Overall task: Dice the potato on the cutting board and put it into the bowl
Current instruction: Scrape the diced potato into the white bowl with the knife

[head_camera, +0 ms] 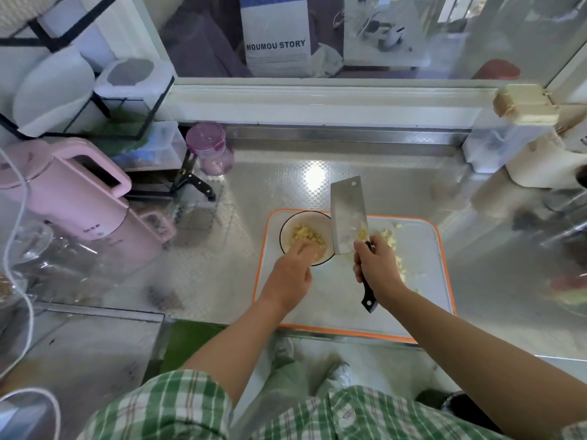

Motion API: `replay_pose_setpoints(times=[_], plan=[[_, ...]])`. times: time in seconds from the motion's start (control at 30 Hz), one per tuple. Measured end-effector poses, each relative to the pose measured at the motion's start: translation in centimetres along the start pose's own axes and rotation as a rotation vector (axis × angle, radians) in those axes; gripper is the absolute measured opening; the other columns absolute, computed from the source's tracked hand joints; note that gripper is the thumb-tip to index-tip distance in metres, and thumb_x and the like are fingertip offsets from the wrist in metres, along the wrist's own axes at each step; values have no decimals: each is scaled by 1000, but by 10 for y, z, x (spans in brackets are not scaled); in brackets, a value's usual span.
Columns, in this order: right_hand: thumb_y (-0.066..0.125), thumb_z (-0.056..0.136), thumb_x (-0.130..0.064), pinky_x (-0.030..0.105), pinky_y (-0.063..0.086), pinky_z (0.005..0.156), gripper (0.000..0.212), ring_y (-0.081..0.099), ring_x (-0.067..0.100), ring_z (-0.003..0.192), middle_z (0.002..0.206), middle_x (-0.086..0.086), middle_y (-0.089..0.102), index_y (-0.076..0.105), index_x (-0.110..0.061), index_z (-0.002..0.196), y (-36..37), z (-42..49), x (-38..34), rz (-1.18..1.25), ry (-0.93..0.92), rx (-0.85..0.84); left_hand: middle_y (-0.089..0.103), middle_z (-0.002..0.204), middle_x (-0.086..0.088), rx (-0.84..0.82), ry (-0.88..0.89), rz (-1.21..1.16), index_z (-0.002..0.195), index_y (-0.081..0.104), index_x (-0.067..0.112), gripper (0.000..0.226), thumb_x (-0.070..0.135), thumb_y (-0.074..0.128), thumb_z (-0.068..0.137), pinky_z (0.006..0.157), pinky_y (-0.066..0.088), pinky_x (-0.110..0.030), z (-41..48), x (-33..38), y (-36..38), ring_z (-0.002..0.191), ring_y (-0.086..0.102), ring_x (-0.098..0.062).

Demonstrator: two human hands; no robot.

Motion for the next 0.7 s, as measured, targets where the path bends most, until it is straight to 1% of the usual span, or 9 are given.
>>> replay_pose_setpoints(times=[0.1, 0.2, 0.23, 0.3, 0.37, 0.43, 0.53, 0.63, 0.7], plan=[[48, 98, -16, 28, 38, 41, 17, 44, 16, 44, 67, 9, 49, 42, -11, 82, -1, 0, 0, 7, -10, -1, 64, 106, -3, 165, -265, -264, 103, 66, 16, 31, -3, 55, 82, 76, 55, -30, 2, -15, -13, 90, 65, -22], [47, 98, -16, 28, 39, 40, 15, 44, 15, 44, 67, 9, 49, 44, -9, 85, -6, 0, 0, 18, -18, 2, 65, 98, -12, 245, -612, -918, 98, 63, 11, 31, -11, 43, 87, 81, 58, -35, 7, -23, -6, 86, 66, -25], [47, 97, -16, 28, 39, 41, 15, 44, 15, 44, 67, 9, 49, 44, -9, 85, -10, 0, -1, 19, -20, 10, 63, 97, -15, 247, -670, -1082, 99, 62, 8, 32, -12, 39, 89, 82, 58, -35, 11, -19, -2, 85, 66, -25], [47, 97, -15, 28, 38, 40, 16, 42, 16, 43, 65, 8, 48, 44, -10, 82, -23, 0, 0, 18, -21, 44, 64, 97, -16, 186, -699, -1176, 100, 63, 4, 33, -10, 35, 91, 86, 56, -35, 20, -5, 7, 87, 66, -24], [48, 97, -17, 28, 37, 39, 19, 41, 16, 42, 63, 8, 47, 42, -12, 79, -41, 2, 5, -1, -15, 98, 66, 96, -12, 83, -642, -1081, 104, 63, 4, 31, -7, 36, 93, 91, 52, -34, 29, 11, 19, 92, 64, -22], [49, 97, -24, 29, 36, 41, 25, 40, 18, 43, 63, 9, 45, 40, -13, 77, -64, 0, 13, -24, 2, 153, 67, 98, -6, -12, -507, -901, 106, 65, 8, 28, 3, 40, 94, 95, 48, -34, 38, 26, 37, 97, 63, -18], [48, 99, -26, 28, 31, 41, 26, 35, 19, 41, 60, 9, 39, 38, -11, 80, -100, -10, 33, 16, 48, 226, 66, 115, 0, -158, -283, -577, 114, 64, 13, 37, 25, 40, 88, 99, 43, -27, 42, 48, 70, 111, 59, -12], [47, 100, -28, 27, 33, 40, 30, 36, 19, 38, 57, 8, 41, 38, -11, 77, -136, -24, 65, -24, 114, 337, 54, 132, -5, -228, -134, -370, 131, 52, 10, 40, 22, 41, 95, 105, 33, -26, 36, 58, 101, 125, 46, -18], [45, 99, -32, 25, 32, 39, 34, 34, 18, 40, 59, 9, 40, 34, -14, 73, -154, -35, 91, -19, 173, 390, 41, 146, -8, -263, -110, -264, 142, 40, 8, 51, 30, 37, 96, 110, 21, -25, 32, 58, 118, 136, 33, -22]])
Point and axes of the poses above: each hand's wrist, its own z-axis towards the middle knuckle, its own y-axis out of the palm, x = y × z, the point moved 7 cm from there along z, towards the middle knuckle
